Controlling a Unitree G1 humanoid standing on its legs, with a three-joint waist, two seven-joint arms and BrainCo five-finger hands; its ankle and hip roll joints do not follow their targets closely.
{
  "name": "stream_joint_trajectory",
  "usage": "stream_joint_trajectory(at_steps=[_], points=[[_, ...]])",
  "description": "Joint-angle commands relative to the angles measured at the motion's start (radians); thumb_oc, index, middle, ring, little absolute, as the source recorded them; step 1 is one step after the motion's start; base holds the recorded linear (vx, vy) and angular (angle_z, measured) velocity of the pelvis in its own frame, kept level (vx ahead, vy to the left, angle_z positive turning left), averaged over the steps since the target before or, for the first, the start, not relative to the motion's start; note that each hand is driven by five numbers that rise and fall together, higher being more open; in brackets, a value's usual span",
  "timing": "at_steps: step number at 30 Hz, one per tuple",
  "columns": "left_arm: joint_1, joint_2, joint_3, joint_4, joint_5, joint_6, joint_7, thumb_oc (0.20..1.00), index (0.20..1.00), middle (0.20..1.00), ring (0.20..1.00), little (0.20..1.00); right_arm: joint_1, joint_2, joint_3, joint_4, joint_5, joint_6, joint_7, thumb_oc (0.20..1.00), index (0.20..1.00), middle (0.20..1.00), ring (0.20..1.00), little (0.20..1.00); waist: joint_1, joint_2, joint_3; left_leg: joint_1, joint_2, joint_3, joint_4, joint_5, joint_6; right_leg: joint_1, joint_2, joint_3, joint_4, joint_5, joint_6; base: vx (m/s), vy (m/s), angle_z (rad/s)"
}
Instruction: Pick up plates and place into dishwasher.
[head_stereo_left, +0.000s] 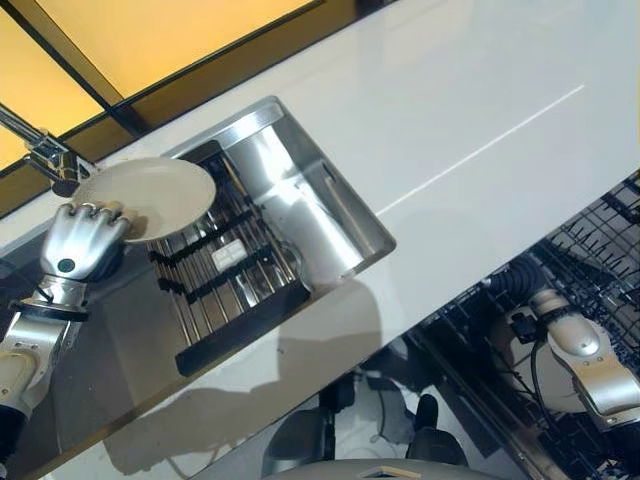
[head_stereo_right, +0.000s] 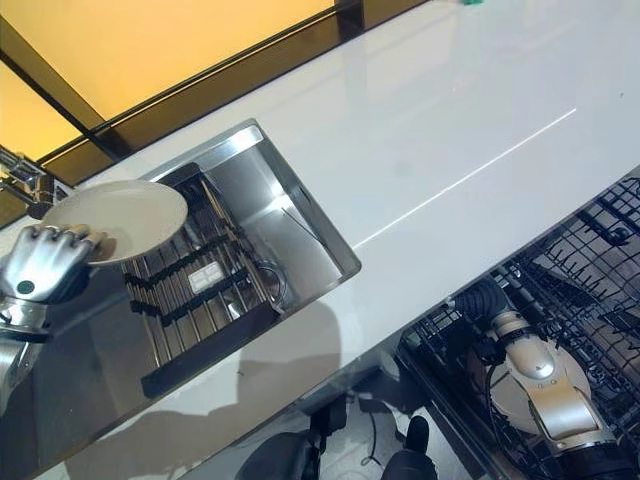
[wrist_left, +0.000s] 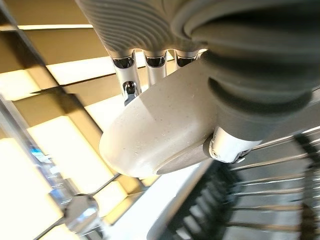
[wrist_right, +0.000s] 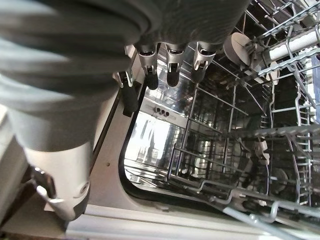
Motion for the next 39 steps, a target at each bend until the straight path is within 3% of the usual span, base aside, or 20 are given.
stream_joint_trajectory(at_steps=[1, 5, 9, 17, 20, 24, 31, 36, 39], points=[[0.048, 0.120, 0.085, -0.001, -0.048, 0.015, 0.015, 0.200, 0.200, 0.200, 0.200, 0.200, -0.090, -0.083, -0.079, -0.090, 0.061, -0.127, -0.053, 1.000, 1.000, 1.000, 1.000, 1.000, 0.031, -0.063, -0.165, -0.037, 0.072, 0.032, 0.075, -0.061, -0.080, -0.034, -0.068, -0.022, 0.222, -0.154, 0.019, 0.01, -0.058, 0.01], [0.073, 0.139, 0.152, -0.012, -0.186, 0.013, 0.082, 0.200, 0.200, 0.200, 0.200, 0.200, -0.083, -0.095, -0.090, -0.087, 0.060, -0.172, -0.073, 1.000, 1.000, 1.000, 1.000, 1.000, 0.037, -0.071, -0.172, -0.025, 0.072, 0.027, 0.062, -0.058, -0.076, -0.027, -0.064, -0.025, 0.213, -0.148, 0.021, 0.01, -0.062, 0.01], [0.062, 0.073, 0.200, -0.072, -0.307, -0.103, 0.127, 0.200, 0.200, 0.200, 0.200, 0.200, -0.110, -0.088, -0.100, -0.124, 0.018, -0.208, -0.102, 1.000, 1.000, 1.000, 1.000, 1.000, 0.051, -0.086, -0.183, -0.017, 0.070, 0.020, 0.057, -0.060, -0.071, -0.018, -0.056, -0.028, 0.211, -0.150, 0.016, 0.00, -0.056, 0.04], [0.005, -0.025, 0.271, -0.251, -0.464, -0.272, -0.035, 0.200, 0.200, 0.200, 0.200, 0.200, -0.143, -0.100, -0.153, -0.209, -0.058, -0.215, -0.167, 1.000, 1.000, 1.000, 1.000, 1.000, 0.072, -0.114, -0.212, 0.004, 0.070, 0.014, 0.054, -0.073, -0.060, -0.009, -0.044, -0.033, 0.228, -0.163, 0.016, 0.01, -0.065, 0.04], [0.001, -0.031, 0.298, -0.287, -0.508, -0.316, -0.087, 0.200, 0.200, 0.200, 0.200, 0.200, -0.116, -0.092, -0.188, -0.231, -0.058, -0.184, -0.145, 1.000, 1.000, 1.000, 1.000, 1.000, 0.067, -0.122, -0.221, 0.012, 0.069, 0.021, 0.055, -0.080, -0.055, -0.011, -0.045, -0.030, 0.240, -0.160, 0.023, 0.01, -0.055, 0.03], [0.016, -0.027, 0.336, -0.348, -0.620, -0.366, -0.195, 0.200, 0.200, 0.200, 0.200, 0.200, -0.029, -0.101, -0.245, -0.263, -0.072, -0.104, -0.012, 1.000, 1.000, 1.000, 1.000, 1.000, 0.037, -0.130, -0.227, 0.030, 0.066, 0.039, 0.053, -0.088, -0.043, -0.021, -0.048, -0.009, 0.266, -0.149, 0.034, 0.01, -0.047, 0.01], [0.016, -0.015, 0.321, -0.413, -0.733, -0.420, -0.317, 0.200, 0.200, 0.200, 0.200, 0.200, 0.106, -0.201, -0.279, -0.247, -0.175, 0.143, 0.288, 1.000, 1.000, 1.000, 1.000, 1.000, -0.011, -0.150, -0.218, 0.057, 0.072, 0.083, 0.044, -0.095, -0.037, -0.029, -0.054, 0.018, 0.266, -0.132, 0.046, -0.01, -0.056, -0.12], [-0.020, -0.008, 0.273, -0.387, -0.737, -0.429, -0.318, 0.200, 0.200, 0.200, 0.200, 0.200, 0.158, -0.232, -0.327, -0.185, -0.175, 0.226, 0.339, 1.000, 1.000, 1.000, 1.000, 1.000, -0.038, -0.161, -0.208, 0.073, 0.078, 0.104, 0.031, -0.094, -0.037, -0.029, -0.048, 0.037, 0.254, -0.122, 0.049, -0.04, -0.065, -0.15], [0.004, 0.004, 0.287, -0.385, -0.746, -0.435, -0.313, 0.200, 0.200, 0.200, 0.200, 0.200, 0.267, -0.234, -0.425, -0.160, -0.176, 0.229, 0.330, 1.000, 1.000, 1.000, 1.000, 1.000, -0.069, -0.170, -0.202, 0.085, 0.081, 0.123, 0.025, -0.096, -0.033, -0.032, -0.044, 0.060, 0.244, -0.110, 0.052, -0.03, -0.050, -0.12]])
